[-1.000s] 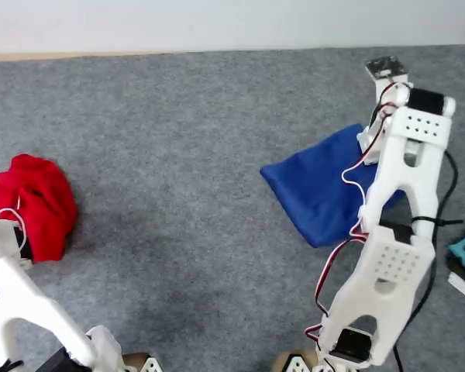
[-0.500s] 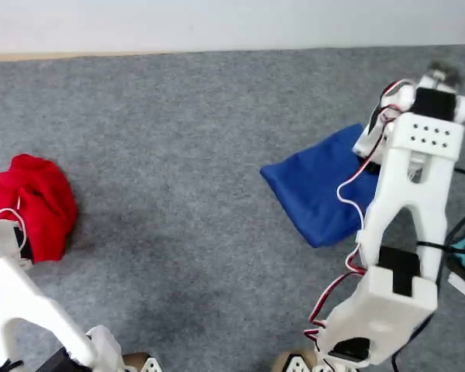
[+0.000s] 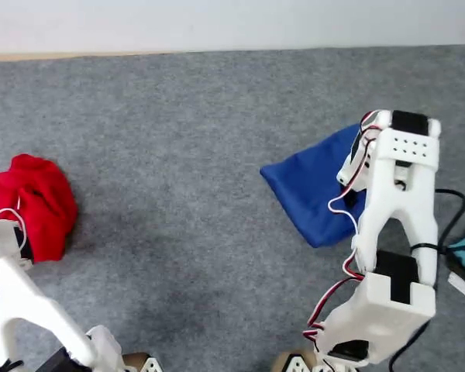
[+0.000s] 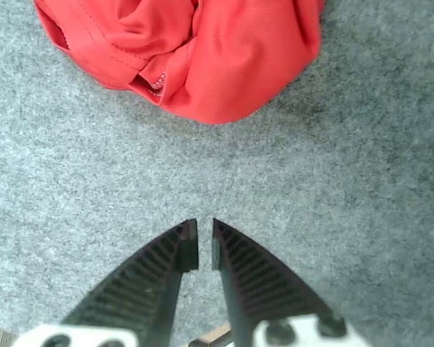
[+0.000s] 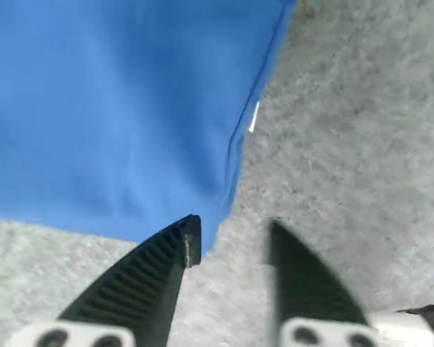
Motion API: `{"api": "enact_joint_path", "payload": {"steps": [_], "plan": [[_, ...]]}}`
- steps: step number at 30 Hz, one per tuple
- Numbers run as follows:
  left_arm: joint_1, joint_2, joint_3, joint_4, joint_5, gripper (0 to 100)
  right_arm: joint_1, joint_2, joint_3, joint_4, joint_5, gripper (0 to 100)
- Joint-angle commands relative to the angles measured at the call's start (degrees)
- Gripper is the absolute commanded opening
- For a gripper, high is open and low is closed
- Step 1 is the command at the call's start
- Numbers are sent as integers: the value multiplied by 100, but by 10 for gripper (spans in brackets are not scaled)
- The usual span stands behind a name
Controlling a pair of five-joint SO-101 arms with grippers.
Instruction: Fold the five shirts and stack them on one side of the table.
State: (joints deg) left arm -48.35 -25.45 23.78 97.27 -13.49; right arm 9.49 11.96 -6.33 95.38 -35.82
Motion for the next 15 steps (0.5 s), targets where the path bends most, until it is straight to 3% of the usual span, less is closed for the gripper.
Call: {"api": "enact_joint_path", "payload": {"steps": [1,7,15], "plan": [[44,-167,-22,62,-9,43,-110,-233,264,-593,-413,314],[44,-167,-13,70,-9,43,-303,215,756,-1991,-501,329],[44,-167,-13,70,-9,43,-295,1068,721,-3046,-484,329]]}}
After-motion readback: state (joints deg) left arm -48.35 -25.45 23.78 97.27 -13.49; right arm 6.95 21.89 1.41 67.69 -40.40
